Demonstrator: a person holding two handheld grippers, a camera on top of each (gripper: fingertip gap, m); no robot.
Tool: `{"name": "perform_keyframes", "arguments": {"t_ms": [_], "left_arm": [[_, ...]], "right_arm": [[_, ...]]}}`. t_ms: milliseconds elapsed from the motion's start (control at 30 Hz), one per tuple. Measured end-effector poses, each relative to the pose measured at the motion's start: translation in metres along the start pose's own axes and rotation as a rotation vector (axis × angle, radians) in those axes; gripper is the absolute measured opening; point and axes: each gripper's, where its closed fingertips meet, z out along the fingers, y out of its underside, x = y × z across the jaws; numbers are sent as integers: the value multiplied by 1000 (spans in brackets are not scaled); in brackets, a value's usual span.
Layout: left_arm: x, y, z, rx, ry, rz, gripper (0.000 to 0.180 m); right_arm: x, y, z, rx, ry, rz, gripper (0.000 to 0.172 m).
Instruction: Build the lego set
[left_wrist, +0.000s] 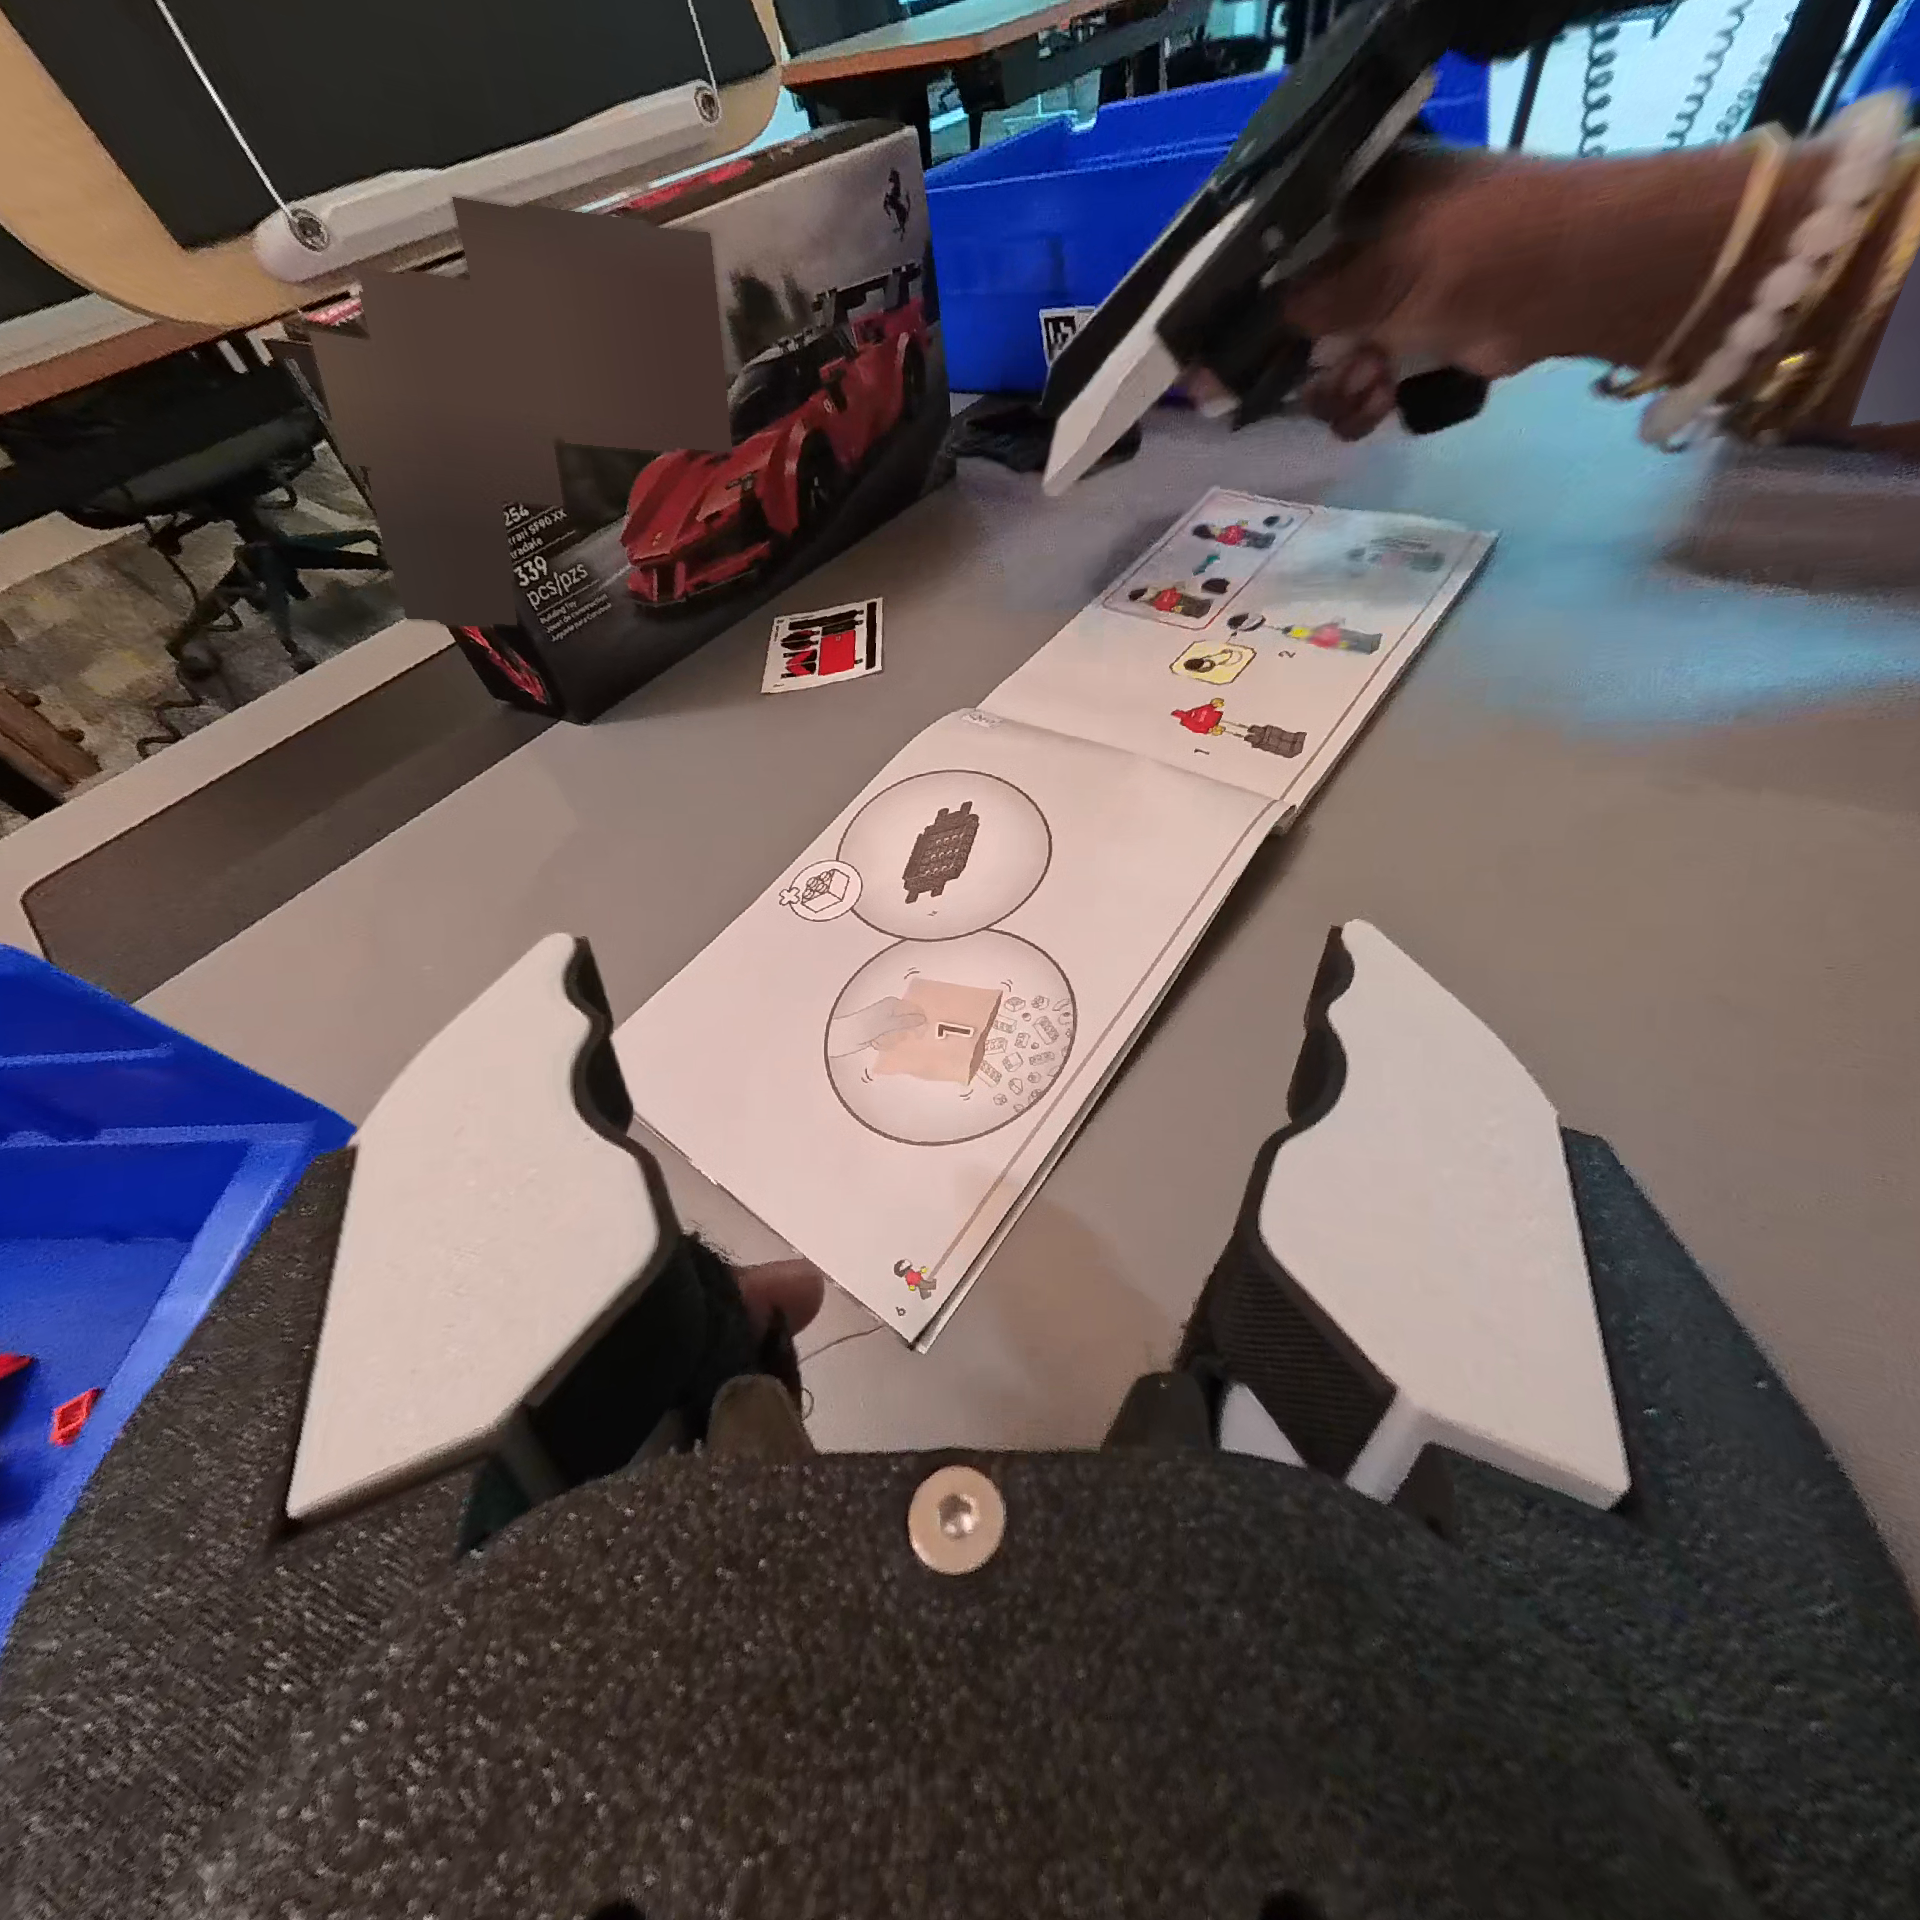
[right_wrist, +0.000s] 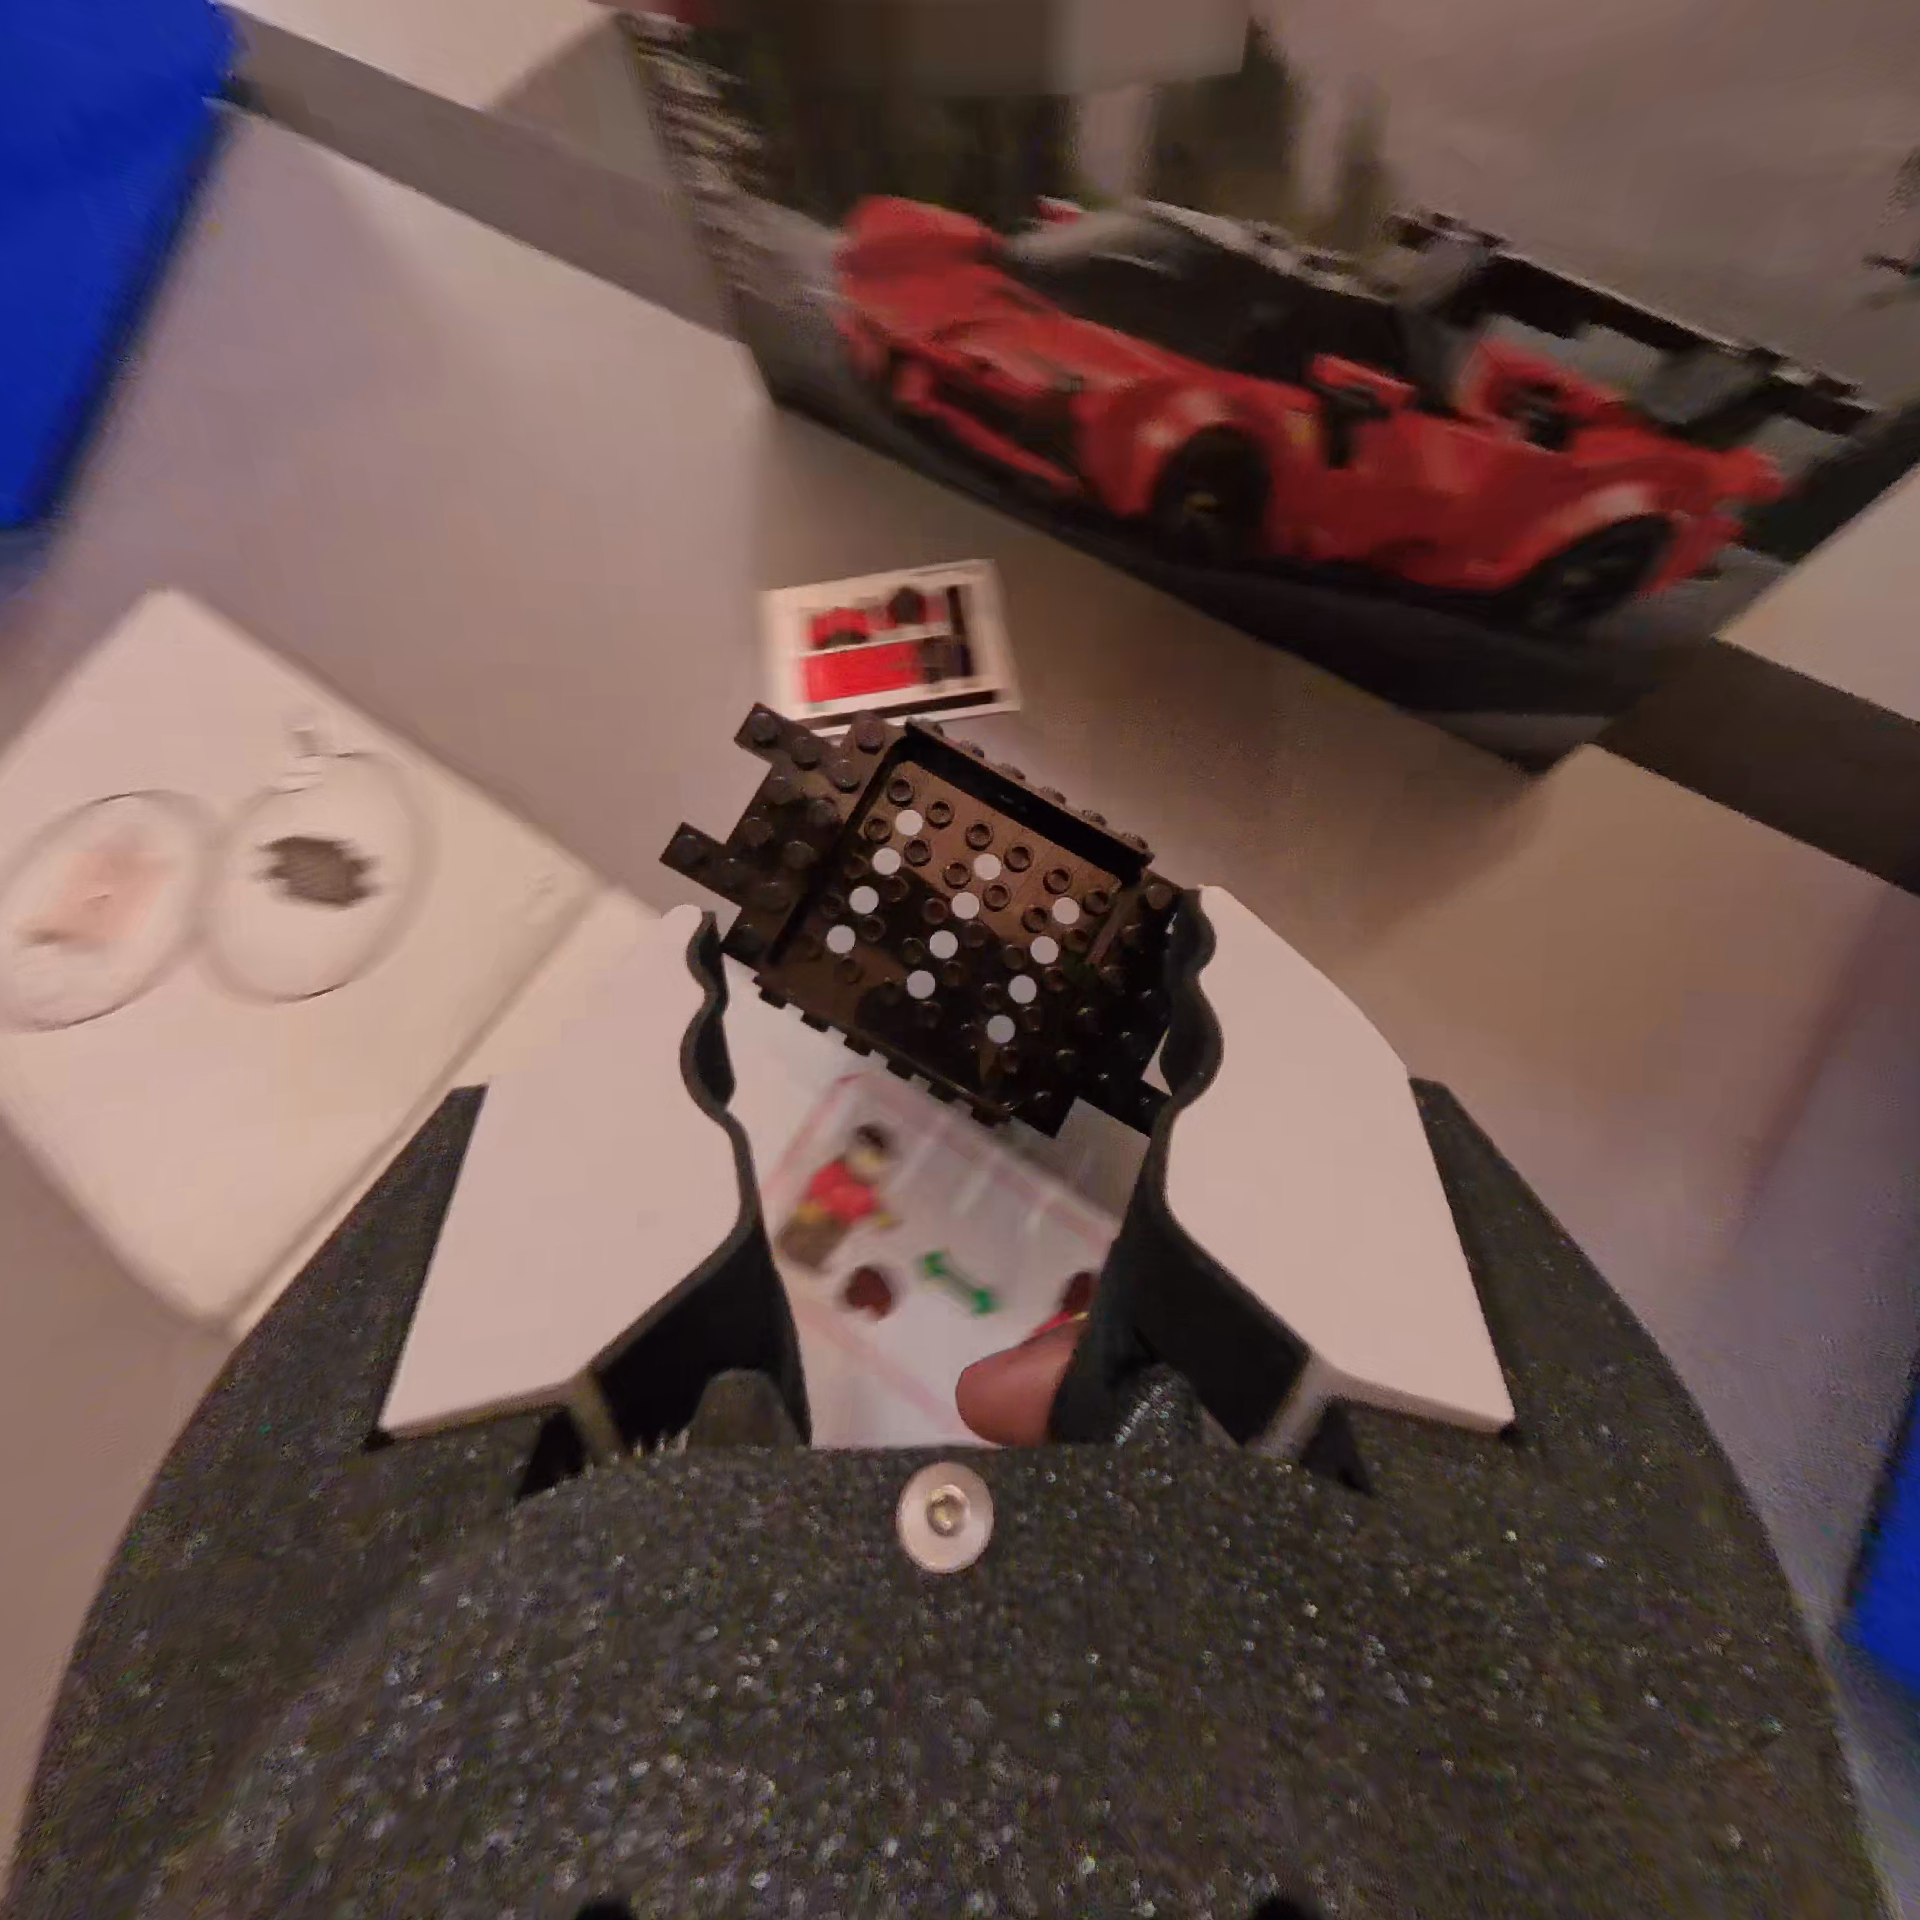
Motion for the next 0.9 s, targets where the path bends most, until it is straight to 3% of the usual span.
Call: {"name": "perform_keyframes", "arguments": {"t_ms": [233, 300, 400, 500, 600, 767, 900], "left_arm": [[9, 3, 5, -28, 25, 40, 120], [15, 3, 6, -33, 51, 50, 117], [39, -1, 8, -38, 154, 73, 98], [67, -9, 14, -53, 246, 97, 95], [103, -11, 25, -70, 338, 162, 96], [130, 16, 39, -223, 399, 259, 96], [138, 25, 46, -262, 426, 244, 94]], "right_arm": [[-110, 45, -39, 16, -120, 68, 82], [-127, 68, -46, -25, -98, 78, 82], [-143, 101, -55, -125, -43, 52, 82], [-152, 120, -65, -167, 13, 53, 82], [-159, 127, -69, -170, 29, 94, 82], [-176, 119, -83, -134, -128, 172, 91], [-178, 103, -103, -63, -358, 23, 85]]}}
